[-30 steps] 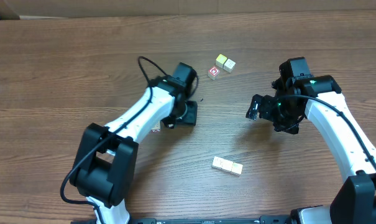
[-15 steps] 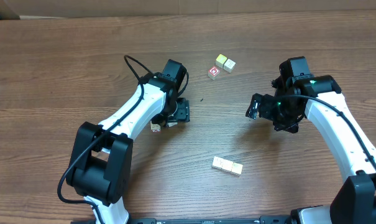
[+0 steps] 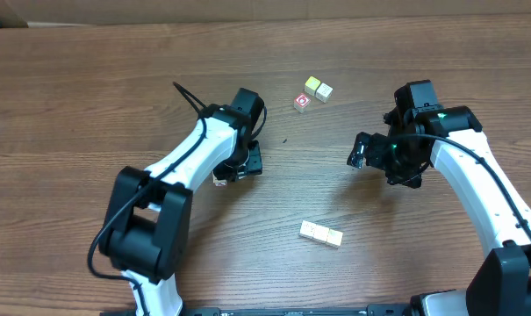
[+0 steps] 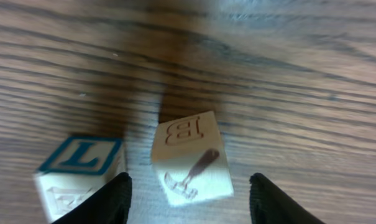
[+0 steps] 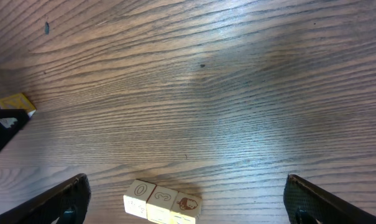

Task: Flip 5 blocks
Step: 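Grasp the B block with the hammer picture using the left gripper, then carry the B block forward and lower it at the row's left end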

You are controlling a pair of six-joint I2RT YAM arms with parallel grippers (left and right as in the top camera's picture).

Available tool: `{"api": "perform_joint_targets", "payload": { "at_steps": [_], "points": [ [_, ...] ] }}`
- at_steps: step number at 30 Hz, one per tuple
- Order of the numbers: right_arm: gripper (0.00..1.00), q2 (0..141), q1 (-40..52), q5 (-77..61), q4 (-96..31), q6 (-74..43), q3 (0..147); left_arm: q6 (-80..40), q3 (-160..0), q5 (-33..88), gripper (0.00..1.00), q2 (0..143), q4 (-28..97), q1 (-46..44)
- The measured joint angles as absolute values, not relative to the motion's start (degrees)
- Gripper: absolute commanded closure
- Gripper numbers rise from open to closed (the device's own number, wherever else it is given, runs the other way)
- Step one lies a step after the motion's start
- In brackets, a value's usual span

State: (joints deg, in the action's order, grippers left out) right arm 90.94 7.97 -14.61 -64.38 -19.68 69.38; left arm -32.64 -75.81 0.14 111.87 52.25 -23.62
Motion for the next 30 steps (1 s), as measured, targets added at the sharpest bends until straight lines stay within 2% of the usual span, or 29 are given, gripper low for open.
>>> {"api": "perform_joint_targets", "payload": {
  "at_steps": [3, 7, 11, 13, 14, 16, 22, 26, 30],
  "points": [
    [0.00, 90.94, 7.97, -14.63, -64.36, -19.68, 69.38, -32.95, -75.81, 0.19, 0.54, 114.02, 51.90, -24.01],
    [0.00, 90.94, 7.97, -14.63, -64.51, -19.68, 69.38, -33.08, -75.83, 0.16, 0.49, 114.65, 51.24, -24.01],
    [0.00, 90.94, 7.97, -14.63, -64.51, -19.68, 69.38, -33.12, -76.73, 0.12, 0.50, 114.65, 52.14, -24.01],
    [0.00, 90.94, 7.97, -14.61, -64.49, -19.66, 69.38, -33.12, -77.36, 0.12, 0.59, 114.65, 52.56, -24.01],
    [0.00, 90.94, 7.97, -14.61, -64.51, -19.66, 69.38, -33.26, -77.76, 0.10, 0.70, 114.65, 52.69, -24.01],
    [0.00, 90.94, 7.97, -14.61, -64.49, -19.66, 69.38, -33.12, -78.35, -0.08, 0.78, 114.65, 52.77, -24.01],
    [0.00, 90.94, 7.97, -14.61, -64.51, -19.68, 69.38, -33.32, -78.83, -0.71, 0.77, 114.65, 52.90, -24.01],
    [0.00, 90.94, 7.97, -14.63, -64.51, -19.66, 69.38, -33.41, -78.91, -0.93, 0.93, 114.65, 53.28, -24.01],
    [0.00, 90.94, 7.97, -14.63, -64.53, -19.66, 69.38, -33.06, -79.88, -0.97, 0.94, 114.65, 56.45, -24.21]
  ]
}}
